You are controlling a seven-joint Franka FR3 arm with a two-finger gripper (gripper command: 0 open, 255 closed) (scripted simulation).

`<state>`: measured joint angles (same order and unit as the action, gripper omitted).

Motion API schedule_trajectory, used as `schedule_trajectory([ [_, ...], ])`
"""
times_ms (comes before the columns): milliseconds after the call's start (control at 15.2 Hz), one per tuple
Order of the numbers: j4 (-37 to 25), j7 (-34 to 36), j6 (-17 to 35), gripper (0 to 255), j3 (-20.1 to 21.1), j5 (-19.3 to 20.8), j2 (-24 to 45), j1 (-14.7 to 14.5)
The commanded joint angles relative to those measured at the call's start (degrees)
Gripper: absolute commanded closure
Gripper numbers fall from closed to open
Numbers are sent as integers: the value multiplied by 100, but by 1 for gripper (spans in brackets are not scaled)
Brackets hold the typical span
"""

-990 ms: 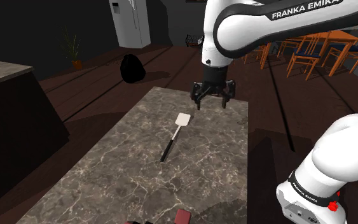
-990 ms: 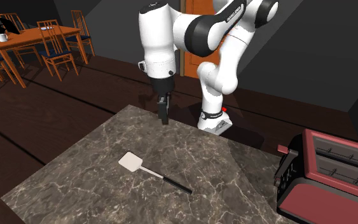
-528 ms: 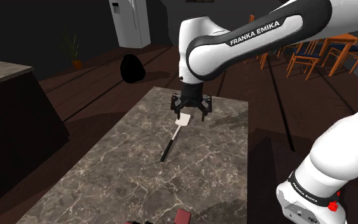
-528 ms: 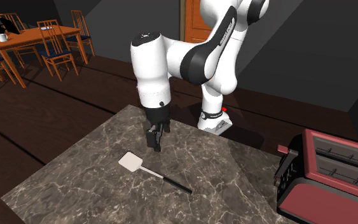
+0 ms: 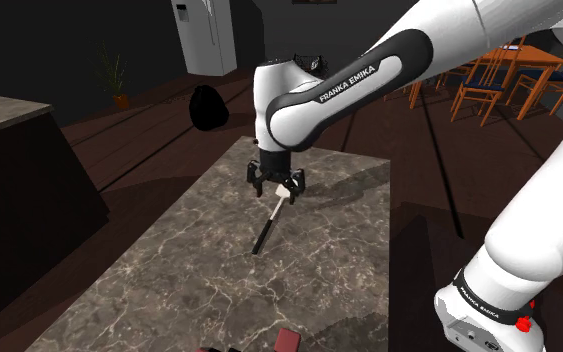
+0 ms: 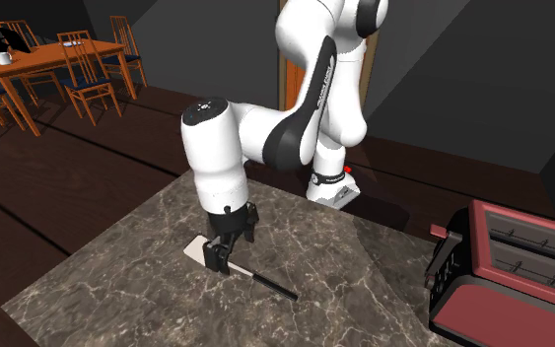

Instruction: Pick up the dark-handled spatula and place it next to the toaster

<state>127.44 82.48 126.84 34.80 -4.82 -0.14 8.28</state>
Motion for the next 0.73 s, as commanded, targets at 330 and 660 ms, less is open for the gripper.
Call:
schedule_trajectory([
  [330,183,239,529,0,16,267,399,-42],
  [660,183,239,529,0,15,267,399,-43],
])
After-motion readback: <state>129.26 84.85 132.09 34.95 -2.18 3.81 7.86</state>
